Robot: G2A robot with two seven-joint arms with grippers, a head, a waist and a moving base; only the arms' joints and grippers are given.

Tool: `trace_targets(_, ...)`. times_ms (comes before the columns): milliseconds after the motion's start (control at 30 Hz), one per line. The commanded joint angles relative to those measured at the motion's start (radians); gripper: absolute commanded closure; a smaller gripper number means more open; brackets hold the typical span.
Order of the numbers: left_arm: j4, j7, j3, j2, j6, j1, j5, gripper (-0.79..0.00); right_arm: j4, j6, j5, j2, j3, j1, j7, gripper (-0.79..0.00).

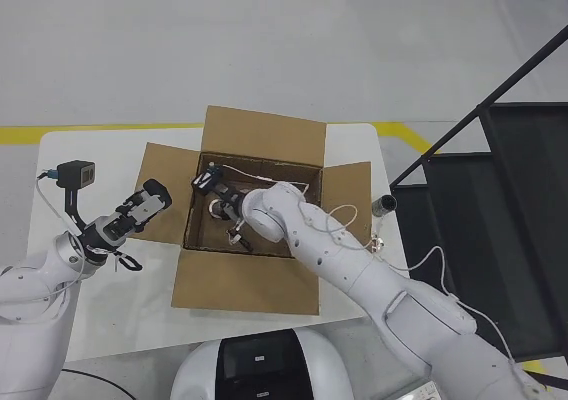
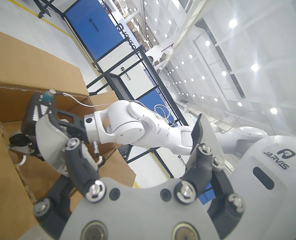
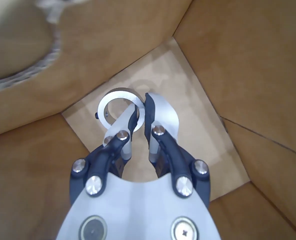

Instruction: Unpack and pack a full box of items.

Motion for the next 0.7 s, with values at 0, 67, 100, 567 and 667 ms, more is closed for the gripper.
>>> trace_targets(0,0.0,0.0,0.0,0.0,0.0,0.0,0.0,-0.785,-0.164,0.0,-0.049,0.035,0.061,-0.08,0.052,0.0)
trace_targets(67,0.0,0.0,0.0,0.0,0.0,0.0,0.0,-0.785,-0.31,-0.027,-0.089,0.069,0.129,-0.166,0.098,0.0)
trace_targets(100,0.0,0.0,0.0,0.0,0.0,0.0,0.0,-0.785,-0.38,-0.044,-0.105,0.083,0.16,-0.207,0.114,0.0)
trace_targets(567,0.0,0.0,0.0,0.0,0.0,0.0,0.0,-0.785,-0.739,-0.235,-0.074,0.154,0.376,-0.439,0.12,0.0)
trace_targets(667,0.0,0.0,0.0,0.0,0.0,0.0,0.0,-0.785,-0.739,-0.235,-0.074,0.154,0.376,-0.439,0.12,0.0)
